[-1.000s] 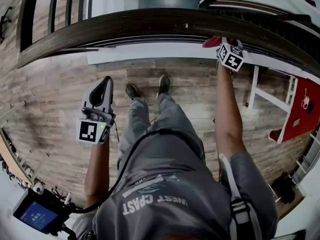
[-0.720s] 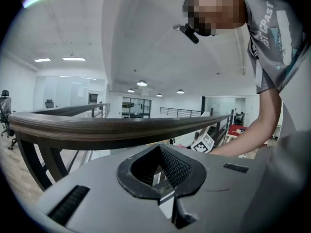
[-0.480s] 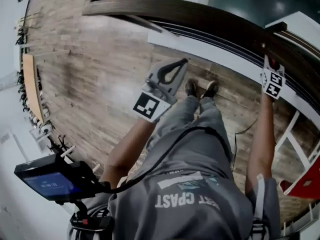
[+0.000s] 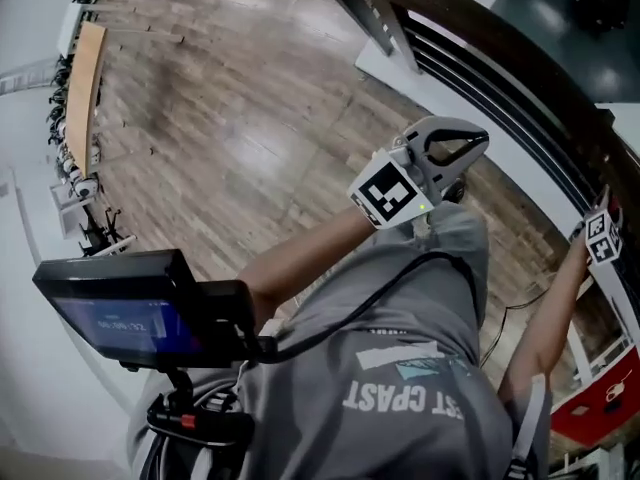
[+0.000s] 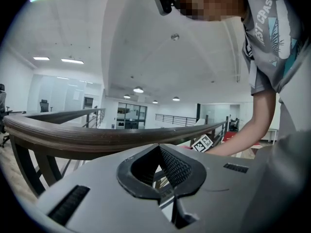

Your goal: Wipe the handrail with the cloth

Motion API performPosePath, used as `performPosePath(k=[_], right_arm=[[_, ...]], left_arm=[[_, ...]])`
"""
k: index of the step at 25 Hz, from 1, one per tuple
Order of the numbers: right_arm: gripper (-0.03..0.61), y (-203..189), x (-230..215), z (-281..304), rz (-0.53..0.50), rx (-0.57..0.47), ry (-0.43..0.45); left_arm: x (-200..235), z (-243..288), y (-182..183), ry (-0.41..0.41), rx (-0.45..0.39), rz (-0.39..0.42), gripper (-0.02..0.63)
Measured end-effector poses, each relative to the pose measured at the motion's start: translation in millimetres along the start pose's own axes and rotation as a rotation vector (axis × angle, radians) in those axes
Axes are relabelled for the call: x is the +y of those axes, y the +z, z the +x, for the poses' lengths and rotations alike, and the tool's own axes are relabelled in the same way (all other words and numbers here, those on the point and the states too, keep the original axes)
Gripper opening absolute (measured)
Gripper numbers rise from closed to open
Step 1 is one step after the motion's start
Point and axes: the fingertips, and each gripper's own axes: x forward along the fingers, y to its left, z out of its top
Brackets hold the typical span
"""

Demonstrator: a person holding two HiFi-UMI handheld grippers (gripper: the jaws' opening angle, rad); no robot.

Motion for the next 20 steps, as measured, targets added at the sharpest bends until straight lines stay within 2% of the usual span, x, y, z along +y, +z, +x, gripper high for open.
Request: performPosePath(k=[1, 3, 4, 6, 8, 11, 13, 14, 16, 18, 20], right_arm=[[0.081, 12.1, 32.6, -0.4, -0.049, -0.024, 0.079], [0.081, 26.3, 75.2, -8.7, -0.135, -0.046, 0.182], [0.081, 25.5, 81.8, -11.8, -0.159, -0.034, 0.207], [0.081, 17.0, 66.7, -10.8, -0.16, 0.009, 0.206], [0.081, 7.5, 24.5, -7.7, -0.075, 0.019, 0.169], [0.081, -3.2, -65.8, -18.7, -0.002, 0.055, 0.03], [0.081, -14.0, -144.9, -42.4, 0.054, 0.099, -0.046], [0.081, -20.4, -180.8, -59.9, 0.069, 0.112, -0.039], [0.081, -25.7, -216.6, -100.5, 0.039, 0.111, 0.074], [0.081, -11.5, -208.5, -148.5, 0.0, 0.069, 0.231], [0.081, 22.2, -187.7, -202.0, -0.002, -0.009, 0.358]], left_arm=[[-2.6, 3.7, 1.1, -0.006, 0.006, 0.0, 0.006], [-15.3, 13.1, 8.4, -0.018, 0.018, 0.004, 0.006], [-23.1, 19.7, 13.3, -0.022, 0.019, 0.007, 0.006], [-33.0, 39.5, 23.1, -0.024, 0.004, 0.008, 0.006], [-34.8, 63.8, 31.1, -0.016, -0.041, -0.018, 0.006], [-42.2, 91.9, 37.5, 0.009, -0.059, -0.132, 0.006], [-77.6, 116.9, 44.6, 0.007, -0.009, -0.122, 0.006], [-106.1, 132.2, 51.3, 0.002, 0.012, -0.092, 0.006], [-159.6, 158.0, 69.7, 0.0, 0.023, -0.043, 0.006], [-190.9, 171.4, 89.0, 0.009, 0.009, -0.019, 0.006], [-210.3, 178.0, 108.0, 0.022, -0.006, -0.004, 0.006]])
